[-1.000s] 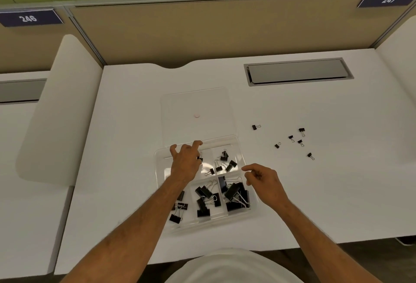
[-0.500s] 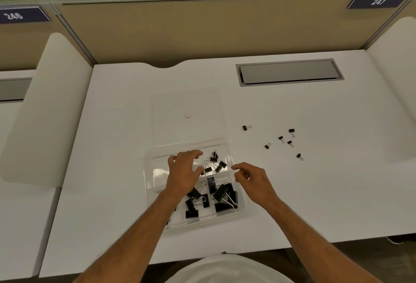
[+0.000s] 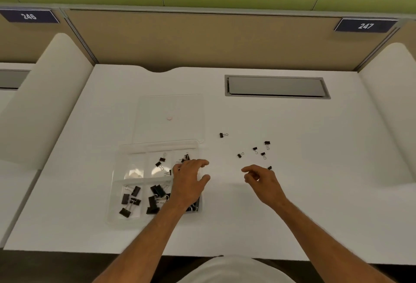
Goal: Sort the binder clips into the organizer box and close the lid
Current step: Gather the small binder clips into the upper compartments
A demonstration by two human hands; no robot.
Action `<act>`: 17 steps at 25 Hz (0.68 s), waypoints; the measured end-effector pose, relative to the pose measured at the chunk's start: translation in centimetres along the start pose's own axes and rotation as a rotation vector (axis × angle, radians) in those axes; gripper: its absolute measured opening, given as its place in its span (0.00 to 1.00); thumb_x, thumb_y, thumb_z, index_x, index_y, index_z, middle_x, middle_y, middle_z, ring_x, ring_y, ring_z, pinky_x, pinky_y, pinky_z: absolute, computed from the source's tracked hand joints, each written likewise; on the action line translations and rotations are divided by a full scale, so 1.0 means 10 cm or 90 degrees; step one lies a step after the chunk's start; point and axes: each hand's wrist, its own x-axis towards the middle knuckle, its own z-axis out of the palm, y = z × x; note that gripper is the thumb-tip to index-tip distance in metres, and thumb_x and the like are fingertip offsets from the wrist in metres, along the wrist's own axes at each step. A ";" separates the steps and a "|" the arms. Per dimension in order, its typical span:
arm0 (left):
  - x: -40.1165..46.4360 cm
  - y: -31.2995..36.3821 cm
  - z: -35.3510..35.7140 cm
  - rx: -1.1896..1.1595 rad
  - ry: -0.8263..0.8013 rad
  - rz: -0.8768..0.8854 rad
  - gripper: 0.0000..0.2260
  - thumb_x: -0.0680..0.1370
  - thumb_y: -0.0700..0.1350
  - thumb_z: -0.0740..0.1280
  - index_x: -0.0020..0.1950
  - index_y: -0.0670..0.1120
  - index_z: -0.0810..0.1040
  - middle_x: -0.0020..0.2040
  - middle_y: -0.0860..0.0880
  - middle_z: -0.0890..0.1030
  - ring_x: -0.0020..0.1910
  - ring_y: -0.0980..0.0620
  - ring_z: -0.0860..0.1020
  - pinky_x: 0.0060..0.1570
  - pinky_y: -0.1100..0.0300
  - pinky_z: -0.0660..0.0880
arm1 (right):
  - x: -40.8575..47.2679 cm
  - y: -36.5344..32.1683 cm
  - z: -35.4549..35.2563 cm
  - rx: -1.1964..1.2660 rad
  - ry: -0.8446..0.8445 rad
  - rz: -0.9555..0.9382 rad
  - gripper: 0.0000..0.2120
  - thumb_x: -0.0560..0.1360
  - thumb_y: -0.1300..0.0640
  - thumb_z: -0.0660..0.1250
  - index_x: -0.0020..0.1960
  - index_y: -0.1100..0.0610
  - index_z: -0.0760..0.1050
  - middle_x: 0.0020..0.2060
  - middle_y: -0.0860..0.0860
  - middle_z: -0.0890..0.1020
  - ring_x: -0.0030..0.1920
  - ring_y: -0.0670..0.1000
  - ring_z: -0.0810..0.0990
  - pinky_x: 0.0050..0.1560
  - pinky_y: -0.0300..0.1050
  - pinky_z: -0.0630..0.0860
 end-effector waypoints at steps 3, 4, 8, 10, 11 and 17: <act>-0.05 0.20 0.17 0.011 0.012 -0.011 0.15 0.75 0.49 0.72 0.61 0.58 0.77 0.55 0.63 0.77 0.59 0.62 0.70 0.65 0.58 0.55 | 0.12 0.30 -0.27 -0.024 0.021 0.004 0.10 0.75 0.61 0.67 0.50 0.49 0.82 0.37 0.48 0.83 0.39 0.48 0.81 0.46 0.44 0.78; -0.05 0.25 0.21 0.017 0.013 -0.014 0.15 0.75 0.49 0.72 0.61 0.58 0.77 0.55 0.62 0.77 0.58 0.62 0.70 0.64 0.59 0.54 | 0.17 0.38 -0.35 -0.036 0.033 0.020 0.09 0.74 0.60 0.67 0.49 0.49 0.82 0.37 0.46 0.82 0.39 0.47 0.81 0.46 0.45 0.79; -0.04 0.36 0.31 0.038 0.011 -0.012 0.15 0.76 0.49 0.71 0.61 0.58 0.77 0.55 0.62 0.77 0.59 0.61 0.72 0.63 0.61 0.52 | 0.44 0.63 -0.63 -0.088 0.079 0.065 0.07 0.74 0.57 0.69 0.50 0.50 0.82 0.38 0.43 0.81 0.40 0.44 0.80 0.44 0.43 0.76; 0.08 0.37 0.35 0.039 0.003 -0.019 0.14 0.76 0.49 0.71 0.61 0.57 0.77 0.55 0.62 0.77 0.60 0.59 0.72 0.63 0.60 0.53 | 0.65 0.70 -0.72 -0.096 0.107 0.080 0.07 0.73 0.56 0.70 0.50 0.50 0.81 0.39 0.44 0.81 0.41 0.47 0.80 0.44 0.43 0.76; 0.16 0.38 0.35 0.042 0.003 -0.019 0.14 0.76 0.49 0.71 0.61 0.57 0.77 0.55 0.62 0.77 0.60 0.59 0.73 0.63 0.60 0.52 | 0.75 0.73 -0.75 -0.094 0.118 0.088 0.07 0.73 0.55 0.70 0.51 0.51 0.81 0.40 0.45 0.81 0.42 0.48 0.81 0.45 0.43 0.75; 0.55 0.47 0.45 0.045 -0.009 -0.021 0.14 0.76 0.48 0.71 0.62 0.55 0.78 0.55 0.59 0.78 0.60 0.56 0.73 0.65 0.57 0.55 | 1.22 0.80 -0.74 -0.135 0.114 0.116 0.12 0.75 0.50 0.70 0.57 0.50 0.76 0.46 0.47 0.79 0.49 0.50 0.78 0.47 0.45 0.73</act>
